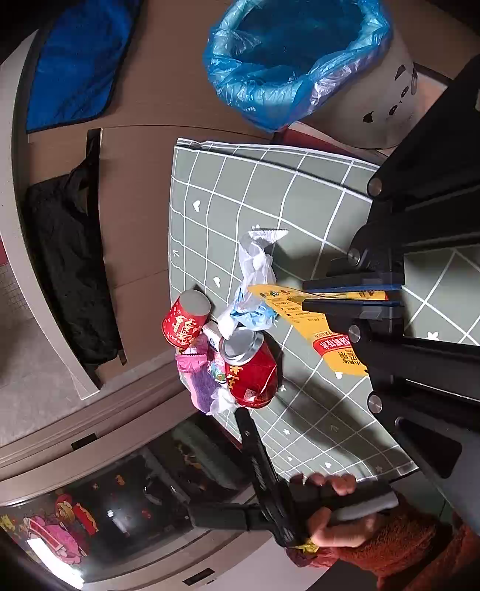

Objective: Collect trash
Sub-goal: 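Grasp the crushed red can with the left gripper while the right lifts the yellow packet, then lift the red can with the left gripper while the right gripper opens above the yellow packet, then grasp the blue-and-white crumpled wrapper with the right gripper while the left holds the can, then carry the red can with the left gripper while the right carries the wrapper to the bin, then open both grippers over the bin to drop the can and wrapper, then return to the table and grasp the yellow snack packet with the right gripper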

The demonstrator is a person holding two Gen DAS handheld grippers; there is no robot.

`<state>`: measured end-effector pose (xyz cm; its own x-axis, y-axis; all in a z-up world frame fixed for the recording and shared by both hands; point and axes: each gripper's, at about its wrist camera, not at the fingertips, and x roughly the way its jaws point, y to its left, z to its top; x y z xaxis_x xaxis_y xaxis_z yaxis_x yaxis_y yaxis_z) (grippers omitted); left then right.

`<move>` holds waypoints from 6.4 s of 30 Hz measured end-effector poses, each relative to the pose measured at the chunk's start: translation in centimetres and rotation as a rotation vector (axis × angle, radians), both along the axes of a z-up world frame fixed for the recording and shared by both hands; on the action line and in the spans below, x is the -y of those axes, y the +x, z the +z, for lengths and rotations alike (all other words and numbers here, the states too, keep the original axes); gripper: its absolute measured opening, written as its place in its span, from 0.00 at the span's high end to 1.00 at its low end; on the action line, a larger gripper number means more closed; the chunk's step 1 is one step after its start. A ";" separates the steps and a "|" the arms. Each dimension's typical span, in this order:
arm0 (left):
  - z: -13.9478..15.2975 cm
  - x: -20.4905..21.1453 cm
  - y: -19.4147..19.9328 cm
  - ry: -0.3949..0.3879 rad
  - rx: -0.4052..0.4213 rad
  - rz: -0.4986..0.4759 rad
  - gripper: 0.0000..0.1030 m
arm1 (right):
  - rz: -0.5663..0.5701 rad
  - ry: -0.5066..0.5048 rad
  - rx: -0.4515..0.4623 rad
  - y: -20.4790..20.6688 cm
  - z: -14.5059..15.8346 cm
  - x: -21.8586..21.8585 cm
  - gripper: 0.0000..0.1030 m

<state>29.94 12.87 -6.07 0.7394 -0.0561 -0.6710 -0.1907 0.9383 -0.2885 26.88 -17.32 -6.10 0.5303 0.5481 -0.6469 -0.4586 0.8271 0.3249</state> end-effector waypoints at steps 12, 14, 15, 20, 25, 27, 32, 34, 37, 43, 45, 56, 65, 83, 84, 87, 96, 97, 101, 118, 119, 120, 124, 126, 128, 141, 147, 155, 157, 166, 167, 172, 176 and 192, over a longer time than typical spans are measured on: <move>-3.4 -0.6 2.3 -0.110 -0.057 0.012 0.62 | 0.034 -0.005 -0.007 0.6 -1.5 -2.1 0.96; -3.1 -0.7 2.1 -0.079 -0.048 0.026 0.63 | 0.036 0.004 0.007 0.5 -1.2 -2.3 0.96; -2.9 -0.7 2.1 -0.059 -0.040 0.023 0.63 | 0.040 0.007 0.017 0.4 -0.9 -2.4 0.96; -1.4 -0.9 0.7 0.017 0.009 -0.012 0.63 | 0.077 -0.003 0.061 -0.5 0.3 -3.4 0.96; 0.2 -2.1 -1.1 0.075 0.051 -0.004 0.63 | 0.091 -0.025 0.102 -1.3 1.6 -4.3 0.97; 1.1 -2.6 -2.0 0.107 0.078 0.007 0.63 | 0.093 -0.033 0.114 -1.4 1.9 -4.5 0.98; 3.1 -3.1 -4.1 0.147 0.135 0.013 0.63 | 0.105 -0.053 0.106 -1.4 1.9 -5.0 0.97; 3.1 -3.3 -4.3 0.129 0.132 0.008 0.63 | 0.163 -0.086 0.060 -1.3 0.9 -5.8 0.95; 2.7 -3.5 -4.4 0.111 0.119 -0.003 0.63 | 0.164 -0.156 0.034 -1.1 -1.2 -6.5 0.79; 1.8 -4.1 -4.1 0.102 0.089 -0.005 0.63 | 0.149 -0.112 -0.114 1.0 -5.1 -5.7 0.65; 1.5 -4.5 -4.1 0.100 0.081 0.001 0.63 | 0.144 -0.133 -0.136 1.4 -5.9 -6.3 0.65; 0.2 -6.1 -4.1 0.070 0.053 0.021 0.63 | 0.235 -0.224 -0.092 1.7 -6.3 -10.5 0.29; -0.2 -6.3 -4.0 0.076 0.051 0.012 0.63 | 0.252 -0.260 0.153 1.3 -1.0 -10.7 0.66; 1.9 -3.1 -4.8 0.133 0.072 -0.056 0.63 | 0.112 -0.224 0.111 6.5 -0.7 -8.0 0.77; 2.4 -2.6 -5.0 0.145 0.083 -0.061 0.63 | 0.106 -0.214 0.119 6.2 -0.2 -7.8 0.78; 3.9 -1.1 -5.6 0.174 0.113 -0.080 0.63 | 0.089 -0.172 0.145 4.9 1.7 -6.6 0.78; 8.0 4.2 -7.1 0.221 0.193 -0.135 0.63 | 0.042 -0.118 0.243 0.9 5.8 -3.0 0.78; 8.6 5.0 -7.2 0.227 0.206 -0.147 0.63 | 0.031 -0.107 0.258 0.5 6.3 -2.2 0.78; 10.6 8.3 -7.0 0.240 0.256 -0.189 0.63 | -0.018 -0.081 0.303 -0.8 8.1 0.6 0.78; 14.8 21.9 -3.1 0.249 0.387 -0.388 0.63 | -0.279 -0.102 0.423 -2.6 12.2 13.5 0.78; 14.6 22.7 -2.5 0.246 0.382 -0.400 0.63 | -0.293 -0.100 0.423 -2.4 12.2 14.2 0.78; 14.5 23.2 -2.2 0.243 0.377 -0.409 0.63 | -0.305 -0.101 0.422 -2.3 12.1 14.8 0.78; 13.4 25.7 -0.5 0.239 0.348 -0.453 0.63 | -0.353 -0.096 0.405 -1.5 11.4 16.9 0.78; 12.8 26.8 0.5 0.236 0.330 -0.471 0.63 | -0.374 -0.091 0.387 -1.0 11.0 17.9 0.78; 12.1 27.9 1.5 0.228 0.315 -0.486 0.63 | -0.393 -0.092 0.374 -0.4 10.4 18.8 0.78; 7.4 33.1 5.6 0.208 0.210 -0.564 0.63 | -0.470 -0.102 0.315 1.9 7.9 22.7 0.78; 5.6 34.1 6.8 0.218 0.169 -0.579 0.63 | -0.482 -0.086 0.268 3.0 6.4 24.0 0.78; 3.9 34.1 8.2 0.208 0.127 -0.586 0.63 | -0.476 -0.075 0.221 4.4 4.6 24.2 0.78; 3.4 34.3 8.5 0.201 0.117 -0.592 0.63 | -0.473 -0.077 0.206 4.7 4.1 24.2 0.78; 1.5 34.3 10.4 0.179 0.074 -0.589 0.63 | -0.477 -0.094 0.151 6.1 2.3 24.3 0.78; 1.2 34.3 10.6 0.174 0.069 -0.590 0.63 | -0.478 -0.096 0.145 6.3 2.0 24.3 0.78; 0.5 33.9 11.7 0.062 0.029 -0.635 0.60 | -0.465 -0.091 0.125 6.9 1.2 24.1 0.73; 1.6 32.8 11.5 0.023 0.052 -0.618 0.49 | -0.464 -0.090 0.151 6.5 1.7 23.9 0.56; 3.9 16.1 3.0 0.167 0.063 -0.395 0.41 | -0.365 -0.102 0.150 1.7 3.3 17.7 0.56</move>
